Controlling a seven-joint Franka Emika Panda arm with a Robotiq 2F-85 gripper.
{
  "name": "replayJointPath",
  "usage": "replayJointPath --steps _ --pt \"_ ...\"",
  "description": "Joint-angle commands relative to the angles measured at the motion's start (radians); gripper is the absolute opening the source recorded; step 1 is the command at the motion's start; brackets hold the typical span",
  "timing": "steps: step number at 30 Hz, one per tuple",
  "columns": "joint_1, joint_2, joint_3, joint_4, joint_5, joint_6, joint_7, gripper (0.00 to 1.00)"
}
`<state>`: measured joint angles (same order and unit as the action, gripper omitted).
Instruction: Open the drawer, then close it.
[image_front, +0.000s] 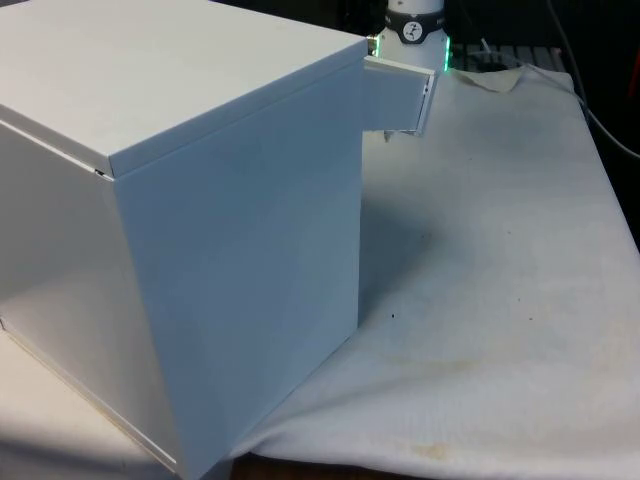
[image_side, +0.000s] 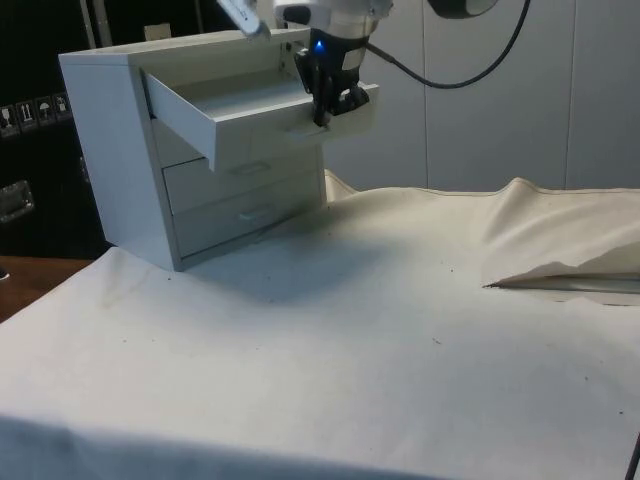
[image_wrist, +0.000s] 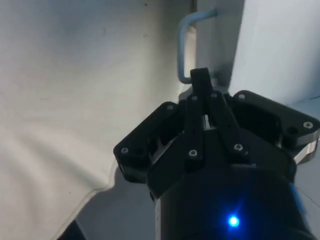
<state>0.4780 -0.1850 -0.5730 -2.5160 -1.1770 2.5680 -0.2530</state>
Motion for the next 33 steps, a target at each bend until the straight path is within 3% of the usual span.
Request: replayJointPath --steps 1,2,3,6,9,10,11,16,19,20,21,28,33 --pt "-0.002 0.009 0.006 0.016 -0.033 -0.012 0.031 0.0" --pt "0.001 0.003 0.0 0.004 -0.008 -0.002 0.008 0.0" --pt "-0.001 0.011 0.007 0.019 -0.039 -0.015 0.039 0.0" --pt "0.0 0.016 0.011 0.028 -0.056 -0.033 0.061 0.0" --pt "0.001 0.018 0.016 0.033 -0.069 -0.046 0.079 0.0" --pt "0.006 0.009 0.014 0.015 -0.04 -0.042 0.06 0.0" --pt "0.001 0.019 0.017 0.035 -0.073 -0.05 0.085 0.0" --pt "0.004 0.016 0.025 0.04 -0.082 -0.078 0.106 0.0" --pt "0.004 0.011 0.032 0.043 -0.082 -0.094 0.109 0.0" --pt "0.009 0.012 0.03 0.03 -0.054 -0.088 0.095 0.0" --pt "0.005 0.008 0.034 0.043 -0.081 -0.101 0.11 0.0" --pt "0.009 -0.011 0.041 0.042 -0.056 -0.126 0.095 0.0" --pt "0.007 -0.034 0.055 0.053 -0.074 -0.16 0.102 0.0"
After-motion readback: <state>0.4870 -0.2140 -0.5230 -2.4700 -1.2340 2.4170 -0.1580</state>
